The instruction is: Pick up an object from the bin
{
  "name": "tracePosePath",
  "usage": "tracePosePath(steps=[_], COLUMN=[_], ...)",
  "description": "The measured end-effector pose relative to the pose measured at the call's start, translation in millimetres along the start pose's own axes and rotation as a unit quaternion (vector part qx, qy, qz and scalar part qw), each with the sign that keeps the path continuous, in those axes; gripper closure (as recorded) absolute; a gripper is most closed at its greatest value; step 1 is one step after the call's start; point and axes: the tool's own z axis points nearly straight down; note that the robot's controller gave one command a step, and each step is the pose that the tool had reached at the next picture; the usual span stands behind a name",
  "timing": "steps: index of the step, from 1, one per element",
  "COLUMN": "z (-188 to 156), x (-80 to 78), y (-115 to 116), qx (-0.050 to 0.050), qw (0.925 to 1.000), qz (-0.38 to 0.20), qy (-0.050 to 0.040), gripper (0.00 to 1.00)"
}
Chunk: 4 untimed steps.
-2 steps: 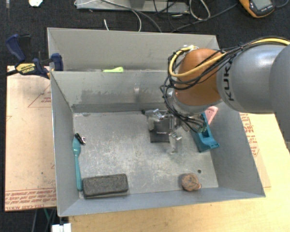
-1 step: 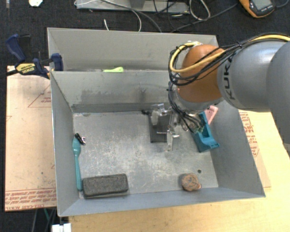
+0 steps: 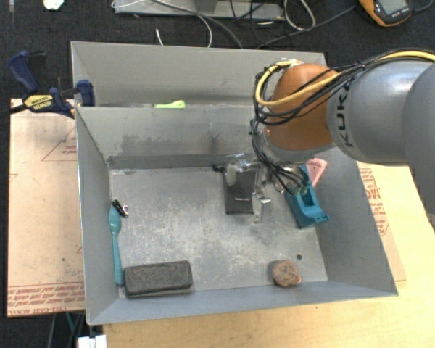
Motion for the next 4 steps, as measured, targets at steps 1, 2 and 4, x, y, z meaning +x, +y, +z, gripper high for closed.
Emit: tracePosePath(steps=[1,2,4], z=[-46.4,-20.7,23.4], x=[11.0,-2.6,-8.7], y=[14.1,-44.7,-47.8], qx=[-0.001,0.001,0.001], qw=[0.9924,0.9840,0.9577], qz=[-0.123,-0.178,-0.288], qy=[0.0014,-0.0026,-0.0018], gripper=[0.00,0.00,0.00])
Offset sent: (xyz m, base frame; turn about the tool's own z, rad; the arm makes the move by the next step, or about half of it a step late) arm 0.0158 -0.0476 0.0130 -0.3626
